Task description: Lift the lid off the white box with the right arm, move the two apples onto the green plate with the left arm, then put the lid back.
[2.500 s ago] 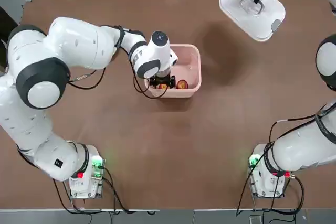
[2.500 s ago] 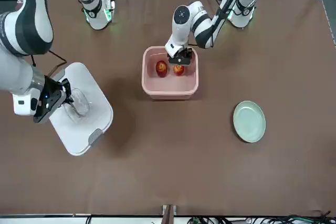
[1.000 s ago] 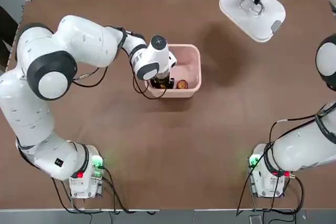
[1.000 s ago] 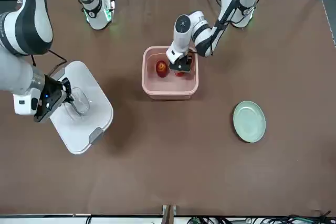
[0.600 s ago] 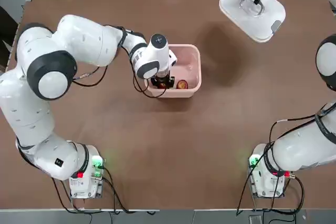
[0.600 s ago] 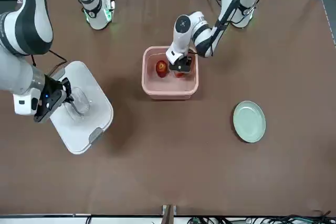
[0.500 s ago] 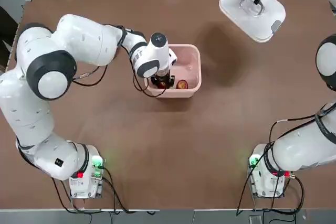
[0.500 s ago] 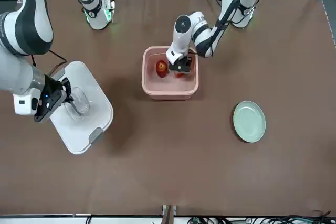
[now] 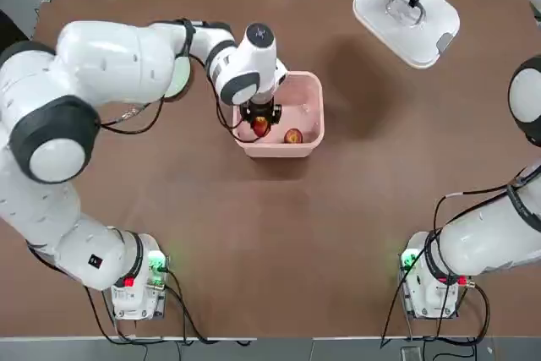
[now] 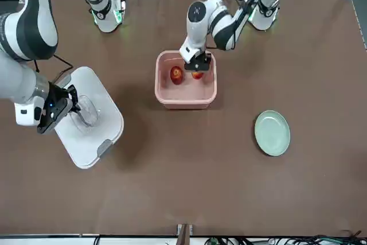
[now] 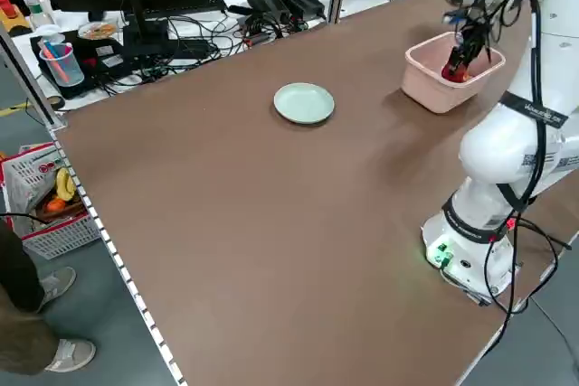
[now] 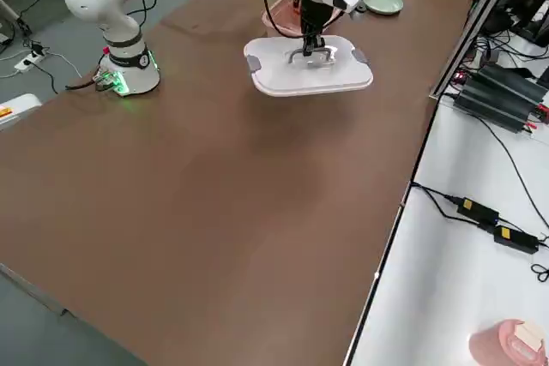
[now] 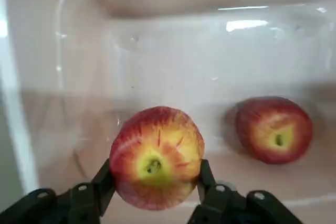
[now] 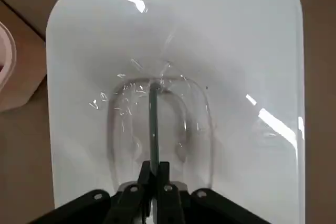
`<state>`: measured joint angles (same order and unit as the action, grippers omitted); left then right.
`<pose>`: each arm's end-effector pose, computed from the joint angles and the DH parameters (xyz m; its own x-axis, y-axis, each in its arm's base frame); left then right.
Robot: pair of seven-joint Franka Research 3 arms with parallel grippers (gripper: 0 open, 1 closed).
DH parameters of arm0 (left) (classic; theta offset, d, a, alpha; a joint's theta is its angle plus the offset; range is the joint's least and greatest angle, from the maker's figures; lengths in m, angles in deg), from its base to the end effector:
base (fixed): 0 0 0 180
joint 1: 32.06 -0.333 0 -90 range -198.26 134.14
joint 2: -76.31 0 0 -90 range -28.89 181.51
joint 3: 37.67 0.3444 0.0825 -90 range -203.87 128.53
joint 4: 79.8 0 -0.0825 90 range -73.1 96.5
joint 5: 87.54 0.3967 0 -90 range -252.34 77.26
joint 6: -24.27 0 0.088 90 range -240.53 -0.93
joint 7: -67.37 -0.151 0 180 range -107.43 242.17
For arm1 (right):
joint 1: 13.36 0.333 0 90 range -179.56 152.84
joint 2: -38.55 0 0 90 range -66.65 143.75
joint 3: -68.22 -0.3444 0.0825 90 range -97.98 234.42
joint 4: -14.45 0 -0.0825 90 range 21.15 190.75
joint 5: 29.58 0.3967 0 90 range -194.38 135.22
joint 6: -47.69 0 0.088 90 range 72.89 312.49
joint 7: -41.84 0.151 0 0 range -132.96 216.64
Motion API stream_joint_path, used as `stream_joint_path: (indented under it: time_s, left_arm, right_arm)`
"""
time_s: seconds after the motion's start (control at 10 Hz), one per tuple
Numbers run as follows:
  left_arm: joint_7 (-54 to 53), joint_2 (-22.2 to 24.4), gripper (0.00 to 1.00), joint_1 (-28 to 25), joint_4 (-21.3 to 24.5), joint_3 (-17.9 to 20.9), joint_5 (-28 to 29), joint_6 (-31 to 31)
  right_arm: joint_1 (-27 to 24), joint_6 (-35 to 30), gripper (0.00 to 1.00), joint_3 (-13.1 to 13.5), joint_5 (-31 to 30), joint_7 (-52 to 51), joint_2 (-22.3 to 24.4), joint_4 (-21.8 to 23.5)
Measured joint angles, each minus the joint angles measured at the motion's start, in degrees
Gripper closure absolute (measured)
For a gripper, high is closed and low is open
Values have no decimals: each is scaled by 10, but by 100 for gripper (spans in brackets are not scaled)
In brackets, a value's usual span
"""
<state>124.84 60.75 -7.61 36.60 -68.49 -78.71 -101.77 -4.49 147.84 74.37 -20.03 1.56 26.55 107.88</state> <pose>0.3527 -0.4805 0.3009 0.9979 -0.0434 -0.0476 -0.0453 -0.9982 -0.0392 0.6287 0.0565 0.4702 0.7560 0.6543 0.0186 0.6477 -0.7438 -0.1651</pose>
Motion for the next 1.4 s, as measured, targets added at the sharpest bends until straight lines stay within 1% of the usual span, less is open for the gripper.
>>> stream_joint_path:
  time_s: [0.2, 0.3, 0.4, 0.5, 0.7, 0.9, 1.1, 1.3, 1.4]
  left_arm:
    - [-7, 47, 34, 0, -37, -5, -38, 69]
    - [-22, 69, 34, -4, -61, -4, -54, 118]
    - [-48, 92, 34, -22, -82, -3, -66, 167]
    - [-97, 117, 34, -58, -92, -2, -80, 199]
    - [-220, 156, 34, -147, -93, 2, -97, 240]
    - [-339, 160, 34, -237, -83, 5, -98, 248]
    - [-454, 156, 34, -327, -66, 7, -87, 241]
    - [-570, 143, 34, -416, -47, 8, -66, 189]
    - [-614, 124, 34, -455, -38, 9, -53, 154]
  right_arm:
    - [0, 0, 93, 0, 0, 0, 0, 0]
    - [0, 0, 93, 0, 0, 0, 0, 0]
    - [0, -1, 93, 0, 0, 0, 0, 0]
    - [0, -1, 93, 0, 0, 0, 0, 0]
    - [-1, -2, 93, -1, 0, 0, 0, 0]
    - [-1, -2, 93, -1, 1, 0, 0, 0]
    - [-2, -2, 93, -2, 1, 0, 0, -1]
    - [-2, -2, 93, -2, 1, 0, 0, -1]
    - [-2, -2, 93, -2, 1, 0, 0, -1]
